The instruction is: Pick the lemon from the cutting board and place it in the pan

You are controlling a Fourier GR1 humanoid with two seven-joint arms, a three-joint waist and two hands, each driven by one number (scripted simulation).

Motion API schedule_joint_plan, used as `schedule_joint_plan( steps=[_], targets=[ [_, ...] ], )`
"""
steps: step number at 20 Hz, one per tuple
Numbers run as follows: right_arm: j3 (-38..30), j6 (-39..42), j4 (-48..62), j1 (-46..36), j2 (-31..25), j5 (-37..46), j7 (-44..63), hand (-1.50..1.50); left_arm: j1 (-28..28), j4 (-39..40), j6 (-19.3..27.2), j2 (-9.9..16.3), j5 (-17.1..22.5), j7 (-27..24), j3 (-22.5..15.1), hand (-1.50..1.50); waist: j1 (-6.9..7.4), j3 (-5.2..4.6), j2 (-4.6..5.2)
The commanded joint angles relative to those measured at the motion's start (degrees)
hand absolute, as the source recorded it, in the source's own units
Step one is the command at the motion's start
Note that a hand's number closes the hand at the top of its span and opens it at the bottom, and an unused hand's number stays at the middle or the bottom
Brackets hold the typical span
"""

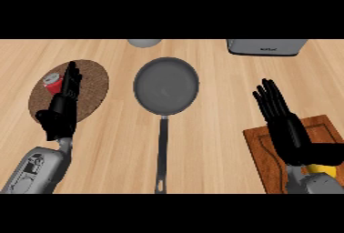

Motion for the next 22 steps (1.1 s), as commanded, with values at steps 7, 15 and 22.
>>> schedule_joint_plan(
  steps=[7, 15, 22],
  targets=[
    [-12.7, -9.9, 12.7, 7.9, -20.9, 12.0, 6.0, -1.50, 9.5, 0.2, -4.3, 5.3, -2.0, 5.8, -3.7, 0.00, -3.48, -1.66, 3.23],
    [-23.7, -21.0, 8.3, 26.1, -22.4, 4.4, 19.9, -1.50, 17.0, -4.7, -6.7, 7.6, -1.4, 8.4, -5.2, 0.00, -4.10, -0.62, 0.71],
    [-25.5, -6.9, -0.3, 32.4, -37.7, 3.7, 29.8, -1.50, 20.4, -12.9, -5.5, 8.7, -2.9, 12.0, -5.9, 0.00, -3.02, -0.50, 0.73]
  ],
)
